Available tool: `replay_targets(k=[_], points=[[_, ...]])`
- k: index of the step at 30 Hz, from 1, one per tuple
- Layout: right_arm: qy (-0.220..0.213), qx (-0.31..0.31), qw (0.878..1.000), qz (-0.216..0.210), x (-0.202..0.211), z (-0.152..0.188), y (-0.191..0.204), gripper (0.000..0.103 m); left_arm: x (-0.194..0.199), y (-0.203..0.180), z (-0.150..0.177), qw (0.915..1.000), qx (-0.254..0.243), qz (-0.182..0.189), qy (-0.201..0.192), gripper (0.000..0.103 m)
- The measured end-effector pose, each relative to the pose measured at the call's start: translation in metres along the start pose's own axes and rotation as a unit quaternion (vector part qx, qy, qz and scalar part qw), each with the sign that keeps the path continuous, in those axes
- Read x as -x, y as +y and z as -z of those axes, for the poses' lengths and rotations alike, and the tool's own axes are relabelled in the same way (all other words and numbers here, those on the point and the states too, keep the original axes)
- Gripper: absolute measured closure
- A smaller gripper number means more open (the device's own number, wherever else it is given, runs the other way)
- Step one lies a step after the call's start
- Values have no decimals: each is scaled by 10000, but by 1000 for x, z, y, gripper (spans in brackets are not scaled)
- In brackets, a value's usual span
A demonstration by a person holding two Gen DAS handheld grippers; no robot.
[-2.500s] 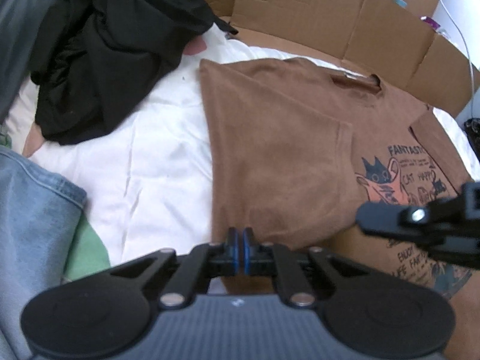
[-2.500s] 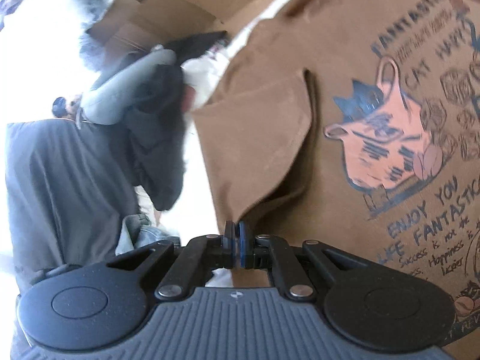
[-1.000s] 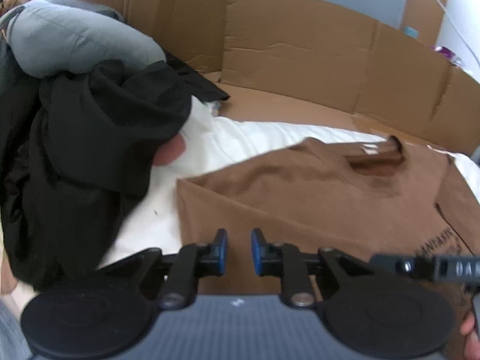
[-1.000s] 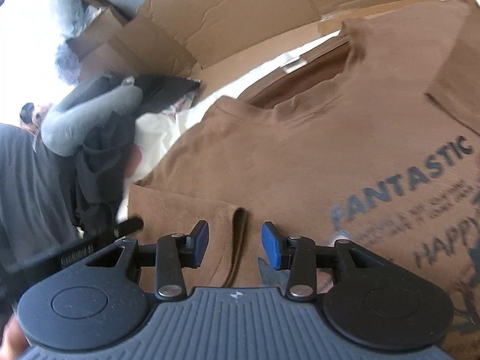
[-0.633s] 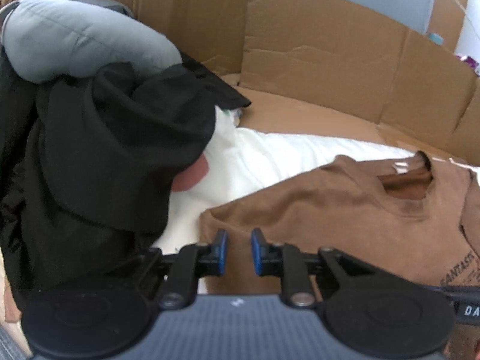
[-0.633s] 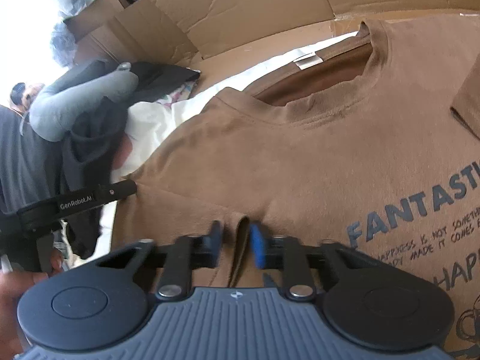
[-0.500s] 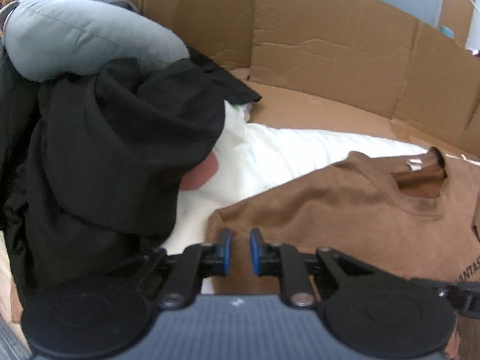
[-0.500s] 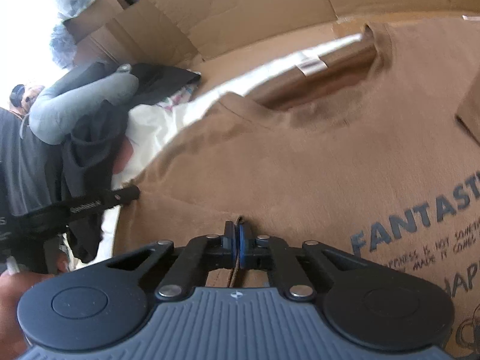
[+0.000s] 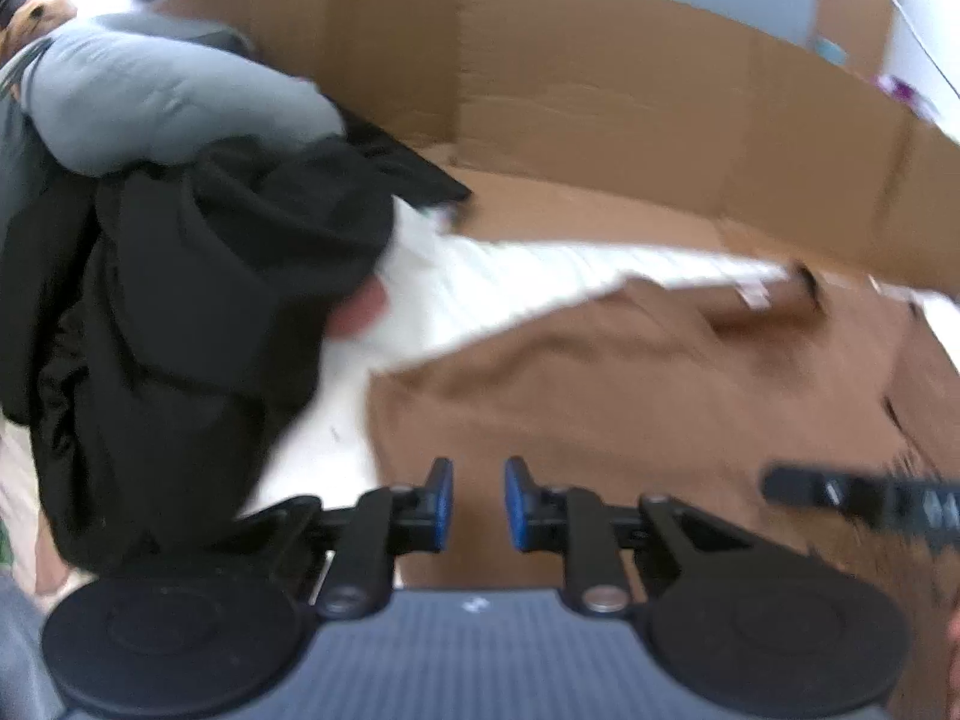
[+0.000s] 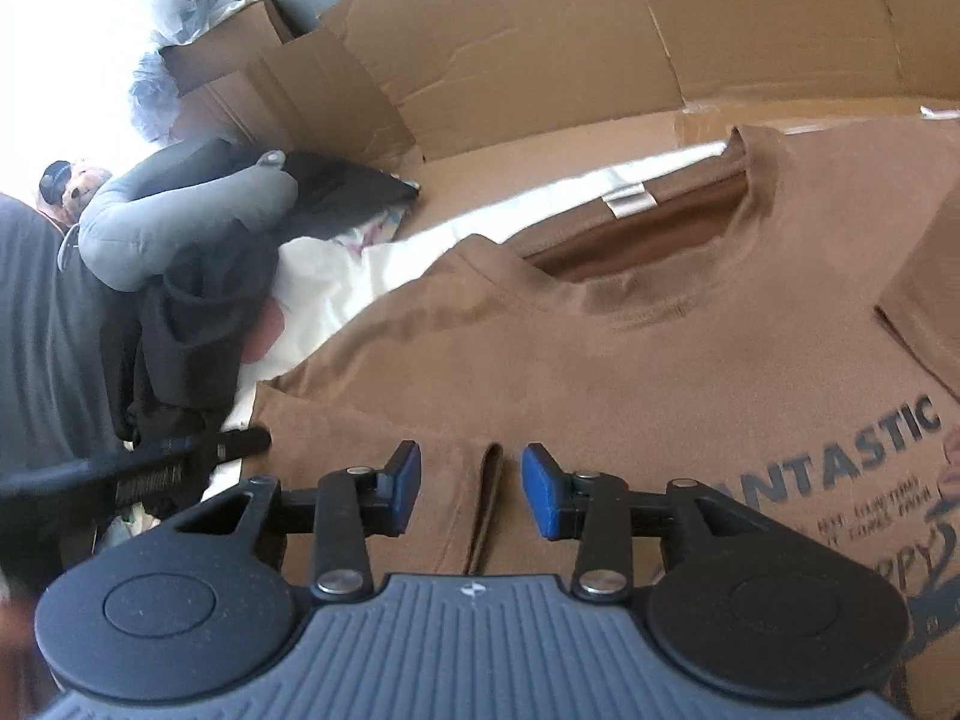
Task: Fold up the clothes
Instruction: 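Raise both open tools above the brown T-shirt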
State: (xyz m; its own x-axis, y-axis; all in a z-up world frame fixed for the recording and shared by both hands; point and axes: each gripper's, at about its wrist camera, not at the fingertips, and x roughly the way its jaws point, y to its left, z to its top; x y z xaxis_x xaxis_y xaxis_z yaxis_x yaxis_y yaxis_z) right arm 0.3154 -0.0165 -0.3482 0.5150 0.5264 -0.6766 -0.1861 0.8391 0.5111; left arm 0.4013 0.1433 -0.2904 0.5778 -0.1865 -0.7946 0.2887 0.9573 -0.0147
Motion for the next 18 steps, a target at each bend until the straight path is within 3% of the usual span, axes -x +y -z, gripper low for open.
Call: replay_targets(k=[7,11,14,18], points=[[159,36,9999,-25,18,2,-1,62,13,-31,28,9987,-321,18,408,92],[496,200,9986,38,28,1,-4,62,12,-33,33,9968,-338,-45,722,92],[540,729,9958,136,44,-8,-5,55,15,-34,35,9956,-308,-68,886,92],[795,1661,9825,295,63,-18,-2,54,16,-42,38,9921,-182,-92,1239,92]])
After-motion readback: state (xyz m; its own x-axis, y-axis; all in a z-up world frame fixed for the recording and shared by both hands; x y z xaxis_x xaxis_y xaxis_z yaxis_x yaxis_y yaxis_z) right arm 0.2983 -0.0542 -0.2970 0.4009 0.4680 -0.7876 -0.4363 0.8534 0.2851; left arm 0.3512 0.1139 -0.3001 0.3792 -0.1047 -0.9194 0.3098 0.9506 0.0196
